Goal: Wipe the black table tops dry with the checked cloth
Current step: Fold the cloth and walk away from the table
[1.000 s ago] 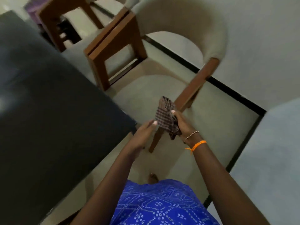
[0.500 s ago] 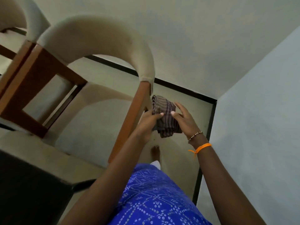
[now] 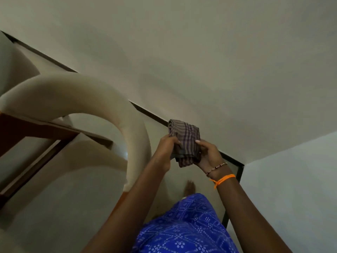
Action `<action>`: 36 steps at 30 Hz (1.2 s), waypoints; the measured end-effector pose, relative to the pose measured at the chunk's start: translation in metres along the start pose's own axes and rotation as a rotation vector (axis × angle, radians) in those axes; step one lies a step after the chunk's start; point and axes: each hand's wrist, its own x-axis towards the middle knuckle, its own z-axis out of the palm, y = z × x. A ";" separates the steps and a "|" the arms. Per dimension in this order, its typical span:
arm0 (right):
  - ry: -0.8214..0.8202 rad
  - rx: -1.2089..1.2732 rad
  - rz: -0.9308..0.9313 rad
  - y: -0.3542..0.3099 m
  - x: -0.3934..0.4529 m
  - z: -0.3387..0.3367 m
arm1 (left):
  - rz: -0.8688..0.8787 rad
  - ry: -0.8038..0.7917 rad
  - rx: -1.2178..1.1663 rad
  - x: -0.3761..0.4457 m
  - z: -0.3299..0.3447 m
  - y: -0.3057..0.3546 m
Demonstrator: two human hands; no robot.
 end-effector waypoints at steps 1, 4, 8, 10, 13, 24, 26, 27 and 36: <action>-0.014 -0.034 -0.013 -0.018 0.018 0.003 | 0.001 0.022 -0.024 0.016 0.006 0.011; -0.058 -0.136 -0.034 -0.071 0.072 0.014 | 0.018 0.079 -0.085 0.060 0.022 0.044; -0.089 -0.272 -0.049 -0.130 0.136 0.029 | 0.004 0.193 -0.131 0.110 0.046 0.091; -0.150 -0.307 -0.047 -0.156 0.167 0.041 | 0.015 0.248 -0.160 0.137 0.054 0.115; -0.215 -0.399 -0.004 -0.180 0.205 0.067 | 0.018 0.347 -0.197 0.165 0.051 0.145; -0.429 -0.616 0.144 -0.162 0.338 0.272 | 0.104 0.708 -0.579 0.250 -0.082 0.257; -0.436 -0.676 0.142 -0.146 0.362 0.325 | 0.145 0.757 -0.645 0.266 -0.122 0.280; -0.440 -0.704 0.142 -0.138 0.374 0.352 | 0.160 0.782 -0.680 0.273 -0.144 0.293; -0.586 -0.927 0.068 -0.094 0.445 0.551 | 0.232 0.903 -0.775 0.297 -0.312 0.382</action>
